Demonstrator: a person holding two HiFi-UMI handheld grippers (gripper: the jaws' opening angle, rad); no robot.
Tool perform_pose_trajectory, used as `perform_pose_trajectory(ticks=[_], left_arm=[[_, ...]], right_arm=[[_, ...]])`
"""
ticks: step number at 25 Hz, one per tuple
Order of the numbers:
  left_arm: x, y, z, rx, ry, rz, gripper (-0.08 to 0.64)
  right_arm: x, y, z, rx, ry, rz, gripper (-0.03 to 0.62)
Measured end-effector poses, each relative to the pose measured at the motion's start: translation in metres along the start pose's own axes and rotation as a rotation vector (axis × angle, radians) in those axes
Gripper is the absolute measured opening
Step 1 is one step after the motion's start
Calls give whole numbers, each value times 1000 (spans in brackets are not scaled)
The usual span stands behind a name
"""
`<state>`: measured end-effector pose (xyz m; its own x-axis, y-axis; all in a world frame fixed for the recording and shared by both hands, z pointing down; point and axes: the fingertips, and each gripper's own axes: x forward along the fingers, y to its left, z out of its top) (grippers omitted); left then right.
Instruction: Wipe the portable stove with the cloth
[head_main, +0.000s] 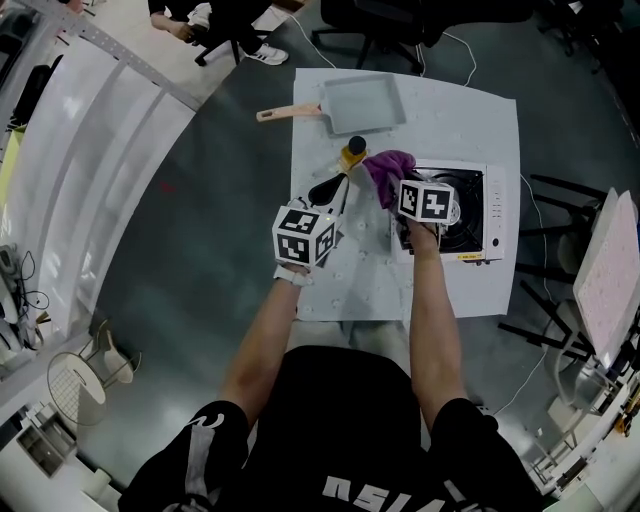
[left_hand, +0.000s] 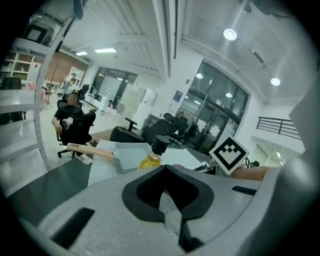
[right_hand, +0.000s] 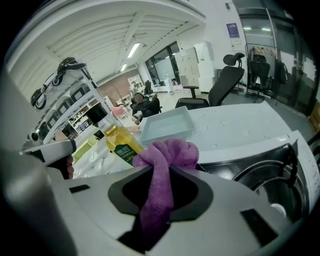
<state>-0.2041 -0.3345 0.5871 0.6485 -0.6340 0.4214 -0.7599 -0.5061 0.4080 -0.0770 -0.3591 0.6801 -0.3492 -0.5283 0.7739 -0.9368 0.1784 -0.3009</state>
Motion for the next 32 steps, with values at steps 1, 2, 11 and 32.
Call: perform_pose_trajectory(ticks=[1,2,11,32], left_arm=[[0,-1,0,5,1,-2,6],[1,-1,-1,9,2,-3,6],[-4,-12,-11,21,7,13,6],[-58,-62,-52,45,-4,37,6]], right_arm=[[0,0,-1,1,-2,-4,92],[-1,0,-3,1,-3,-8,92],[-13,5,-19,0,-10,-30,92],[-46,16,-75,-17,45,-136,91]])
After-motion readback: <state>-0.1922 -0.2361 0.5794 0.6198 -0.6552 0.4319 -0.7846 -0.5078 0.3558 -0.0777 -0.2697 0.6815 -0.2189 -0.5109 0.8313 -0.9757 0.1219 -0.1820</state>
